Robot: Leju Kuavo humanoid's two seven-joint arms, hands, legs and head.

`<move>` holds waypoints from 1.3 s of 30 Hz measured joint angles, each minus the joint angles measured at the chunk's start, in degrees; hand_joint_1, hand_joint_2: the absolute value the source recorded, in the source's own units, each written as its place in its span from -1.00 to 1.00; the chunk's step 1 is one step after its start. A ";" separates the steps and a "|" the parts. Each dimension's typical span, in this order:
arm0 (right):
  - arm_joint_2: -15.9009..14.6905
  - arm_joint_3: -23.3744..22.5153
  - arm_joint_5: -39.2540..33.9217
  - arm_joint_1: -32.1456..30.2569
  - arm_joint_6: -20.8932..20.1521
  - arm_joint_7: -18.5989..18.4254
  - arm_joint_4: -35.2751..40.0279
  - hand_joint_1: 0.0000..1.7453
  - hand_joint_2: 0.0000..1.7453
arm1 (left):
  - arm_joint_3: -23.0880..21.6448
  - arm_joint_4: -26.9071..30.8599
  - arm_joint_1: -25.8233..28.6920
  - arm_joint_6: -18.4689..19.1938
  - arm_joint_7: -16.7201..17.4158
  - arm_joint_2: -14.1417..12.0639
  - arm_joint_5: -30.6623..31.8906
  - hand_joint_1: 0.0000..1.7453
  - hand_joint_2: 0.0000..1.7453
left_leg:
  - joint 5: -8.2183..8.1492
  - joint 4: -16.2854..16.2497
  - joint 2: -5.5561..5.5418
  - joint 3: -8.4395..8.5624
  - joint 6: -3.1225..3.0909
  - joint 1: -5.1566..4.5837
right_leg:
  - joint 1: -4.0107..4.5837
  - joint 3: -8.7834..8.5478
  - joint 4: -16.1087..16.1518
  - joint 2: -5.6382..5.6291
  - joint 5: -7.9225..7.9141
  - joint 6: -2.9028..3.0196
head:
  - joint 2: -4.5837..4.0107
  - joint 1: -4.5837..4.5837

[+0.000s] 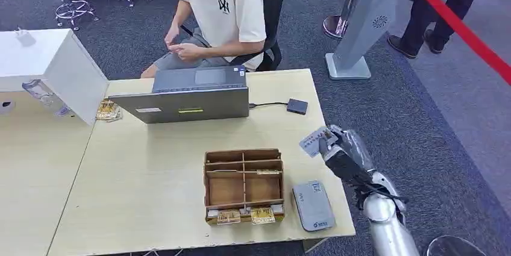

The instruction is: Pass the card to the sensor for recognition and then transmit it.

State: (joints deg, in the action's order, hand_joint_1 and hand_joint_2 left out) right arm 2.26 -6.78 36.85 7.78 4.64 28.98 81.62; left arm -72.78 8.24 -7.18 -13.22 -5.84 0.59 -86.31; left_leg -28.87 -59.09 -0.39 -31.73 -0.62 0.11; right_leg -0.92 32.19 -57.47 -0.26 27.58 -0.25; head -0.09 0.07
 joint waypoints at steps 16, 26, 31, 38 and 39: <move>12.80 -1.76 8.11 -3.68 9.88 6.86 22.59 1.00 1.00 | -0.15 0.00 -0.11 0.18 0.66 1.11 0.11 -1.00 -1.00 | 0.00 0.01 0.04 0.02 0.00 0.02 | 0.02 0.01 -0.01 -0.03 0.00 0.01 | 0.00 0.00; 13.59 3.95 13.72 -3.33 13.57 6.19 25.37 1.00 1.00 | -0.77 0.00 -0.20 0.61 0.85 1.38 0.24 -1.00 -1.00 | 0.00 0.01 0.03 -0.02 0.00 0.00 | 0.00 0.00 -0.01 -0.04 0.00 0.00 | 0.00 0.00; 13.41 11.75 23.26 0.72 17.29 0.76 23.97 1.00 1.00 | -2.41 0.00 -0.45 1.05 1.60 1.44 0.42 -1.00 -1.00 | 0.01 0.01 0.07 0.01 0.01 0.02 | 0.01 0.01 -0.03 -0.07 -0.01 0.01 | 0.00 0.00; 13.28 19.17 34.66 10.49 19.77 -6.53 15.54 1.00 1.00 | -5.22 0.00 -0.88 2.05 2.84 1.75 1.38 -1.00 -1.00 | 0.08 0.01 0.07 0.02 0.10 0.04 | 0.02 0.01 -0.07 -0.07 -0.05 0.07 | 0.00 -0.02; 13.24 19.83 36.09 11.88 20.00 -7.28 14.10 1.00 1.00 | -5.68 0.00 -0.95 2.10 2.91 1.84 1.51 -1.00 -1.00 | 0.10 0.01 0.05 0.01 0.07 0.03 | 0.02 0.01 -0.07 -0.06 -0.05 0.07 | 0.00 0.00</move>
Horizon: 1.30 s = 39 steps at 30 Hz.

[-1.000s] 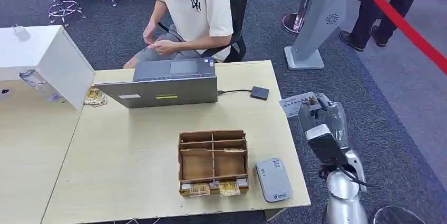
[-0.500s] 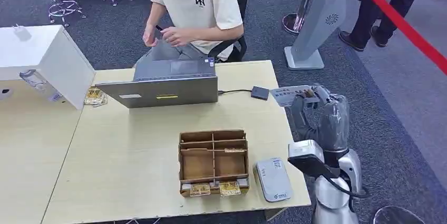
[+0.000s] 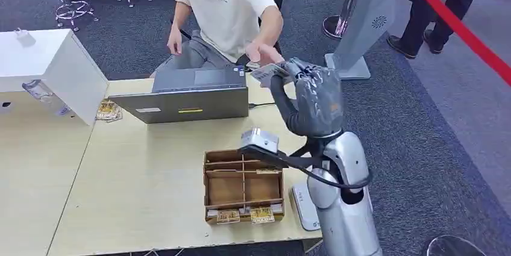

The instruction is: Pass the card to the sensor for recognition and then transmit it.

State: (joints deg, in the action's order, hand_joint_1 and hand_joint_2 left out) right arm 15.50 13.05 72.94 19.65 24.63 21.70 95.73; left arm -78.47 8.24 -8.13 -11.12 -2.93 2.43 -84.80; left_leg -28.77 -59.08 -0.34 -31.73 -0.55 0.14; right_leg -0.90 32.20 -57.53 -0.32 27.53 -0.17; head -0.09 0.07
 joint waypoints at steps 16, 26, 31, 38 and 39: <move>-0.20 6.01 14.05 12.01 6.01 -8.54 -20.26 -1.00 1.00 | -3.26 0.00 -0.37 0.92 0.63 0.61 1.49 -1.00 -1.00 | 0.00 0.00 -0.01 -0.01 0.00 0.00 | 0.00 0.04 0.00 0.00 0.00 0.00 | 0.00 0.00; -1.31 6.34 15.91 12.58 8.65 -11.21 -26.70 -1.00 1.00 | -3.63 0.00 -0.39 0.92 0.68 0.79 0.83 -1.00 -1.00 | 0.03 -0.01 -0.02 -0.02 0.00 -0.01 | 0.00 0.06 0.01 0.01 -0.02 0.02 | 0.00 -0.02; -1.79 6.31 12.86 9.52 9.44 -9.96 -23.40 -1.00 1.00 | -3.63 0.00 -0.35 0.81 0.48 0.94 0.46 -1.00 -1.00 | 0.03 -0.01 -0.02 -0.03 0.00 -0.01 | 0.00 0.08 0.02 0.01 -0.01 0.02 | 0.00 0.00; -1.86 6.34 7.36 1.31 8.70 -6.57 -11.77 -1.00 1.00 | -3.63 0.00 -0.29 0.63 0.44 1.14 -0.61 -1.00 -1.00 | 0.02 0.00 -0.03 -0.06 0.01 0.00 | 0.00 0.08 0.02 0.02 0.00 0.01 | 0.00 0.00; -1.86 6.34 6.49 0.18 8.68 -6.35 -10.26 -1.00 1.00 | -3.63 0.00 -0.29 0.61 0.44 1.14 -0.68 -1.00 -1.00 | 0.02 0.00 -0.03 -0.05 0.01 -0.01 | 0.00 0.08 0.02 0.02 0.00 0.01 | 0.00 0.00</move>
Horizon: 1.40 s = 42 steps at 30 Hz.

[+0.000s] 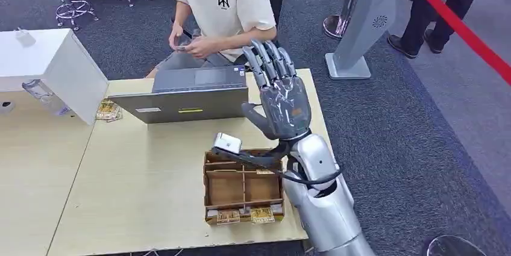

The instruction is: Pass the card to the sensor for recognition and then transmit it.

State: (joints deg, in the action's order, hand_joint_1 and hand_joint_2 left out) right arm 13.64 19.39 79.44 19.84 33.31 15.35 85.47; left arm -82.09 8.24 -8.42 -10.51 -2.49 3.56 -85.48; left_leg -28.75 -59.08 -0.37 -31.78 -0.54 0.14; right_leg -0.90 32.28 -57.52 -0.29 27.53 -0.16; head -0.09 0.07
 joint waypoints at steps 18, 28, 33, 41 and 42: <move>-1.18 1.68 -11.61 -20.54 -1.68 5.07 18.37 0.84 1.00 | 0.15 0.00 0.28 -1.05 0.00 0.02 -0.74 -1.00 -1.00 | -0.04 0.01 0.01 0.00 0.01 0.00 | 0.00 0.00 0.01 0.01 0.01 -0.01 | 0.00 0.00; -1.20 2.32 -8.64 -23.86 -3.02 4.22 18.26 0.32 1.00 | 0.61 0.00 0.30 -1.34 -0.13 0.04 -0.83 -1.00 -1.00 | -0.04 0.01 0.01 -0.01 0.01 0.00 | 0.00 -0.01 0.01 0.00 0.01 -0.01 | 0.00 0.00; -1.20 2.40 -4.68 -24.71 -3.41 2.77 16.27 0.14 1.00 | 0.81 0.00 0.30 -1.55 -0.11 0.02 -0.83 -1.00 -1.00 | -0.04 0.01 0.01 -0.01 0.01 0.00 | 0.00 -0.01 0.01 0.01 0.01 -0.01 | 0.00 0.00; -1.25 2.45 -1.84 -25.16 -3.82 1.13 13.39 -0.12 1.00 | 1.09 0.00 0.31 -1.68 -0.09 0.02 -0.83 -1.00 -1.00 | -0.04 0.01 0.01 0.00 0.01 0.00 | 0.00 -0.01 0.01 0.00 0.01 -0.01 | 0.00 0.00; -1.29 2.43 -0.91 -25.17 -3.78 0.75 13.00 -0.14 1.00 | 1.11 0.00 0.31 -1.68 -0.09 0.02 -0.83 -1.00 -1.00 | -0.04 0.01 0.01 0.00 0.01 0.00 | 0.00 -0.01 0.01 0.00 0.01 -0.01 | 0.00 0.00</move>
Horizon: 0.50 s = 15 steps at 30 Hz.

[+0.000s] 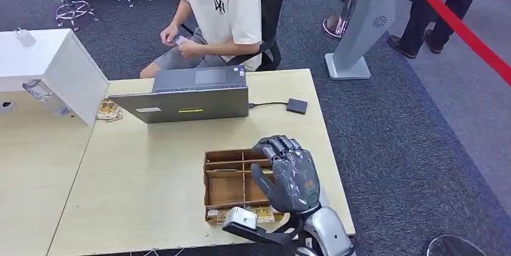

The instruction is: Pass the card to the sensor for recognition and then transmit it.

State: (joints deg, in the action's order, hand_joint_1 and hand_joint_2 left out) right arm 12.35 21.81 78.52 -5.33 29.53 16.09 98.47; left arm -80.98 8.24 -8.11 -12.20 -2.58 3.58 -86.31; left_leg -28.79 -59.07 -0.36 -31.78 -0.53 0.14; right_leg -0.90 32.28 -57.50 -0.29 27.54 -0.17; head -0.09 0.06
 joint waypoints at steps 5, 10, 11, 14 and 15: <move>-0.68 -0.02 2.74 -0.18 1.73 -2.15 -3.40 -0.16 1.00 | 0.13 0.00 0.00 0.02 -0.17 0.00 0.00 -1.00 -1.00 | 0.00 0.00 0.00 0.00 0.00 0.00 | 0.00 0.00 0.00 0.00 0.00 0.00 | 0.00 0.00; -1.23 -0.24 3.03 -0.81 2.25 -3.28 -5.82 -0.18 1.00 | 0.63 0.00 0.01 0.02 -0.20 -0.02 0.00 -1.00 -1.00 | -0.01 0.00 0.00 0.00 0.01 0.00 | 0.00 0.00 0.00 0.00 0.00 0.00 | 0.00 0.00; -1.31 -0.31 3.05 -0.91 2.25 -3.37 -6.08 -0.16 1.00 | 0.68 0.00 0.01 0.00 -0.20 -0.02 0.00 -1.00 -1.00 | -0.01 0.00 0.00 0.00 0.01 0.00 | 0.00 0.00 0.00 0.00 0.00 0.00 | 0.00 0.00; -1.51 -0.46 3.25 -1.04 2.23 -3.52 -6.89 -0.12 1.00 | 0.92 0.00 0.02 0.02 -0.20 -0.04 0.00 -1.00 -1.00 | -0.01 0.00 0.00 0.00 0.01 0.00 | 0.00 0.00 0.00 0.00 0.00 0.00 | 0.00 0.00; -1.58 -0.48 3.27 -1.06 2.23 -3.52 -7.18 -0.12 1.00 | 0.94 0.00 0.02 0.00 -0.20 -0.07 0.00 -1.00 -1.00 | -0.01 0.00 0.00 0.00 0.01 0.00 | 0.00 0.00 0.00 0.00 0.00 0.00 | 0.00 0.00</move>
State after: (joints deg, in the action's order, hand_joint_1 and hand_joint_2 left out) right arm 10.78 21.33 81.79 -6.39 31.76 12.57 91.30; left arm -80.04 8.24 -8.09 -12.20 -2.78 3.52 -86.31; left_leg -28.80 -59.07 -0.36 -31.78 -0.52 0.14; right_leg -0.90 32.28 -57.50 -0.29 27.54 -0.17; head -0.09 0.07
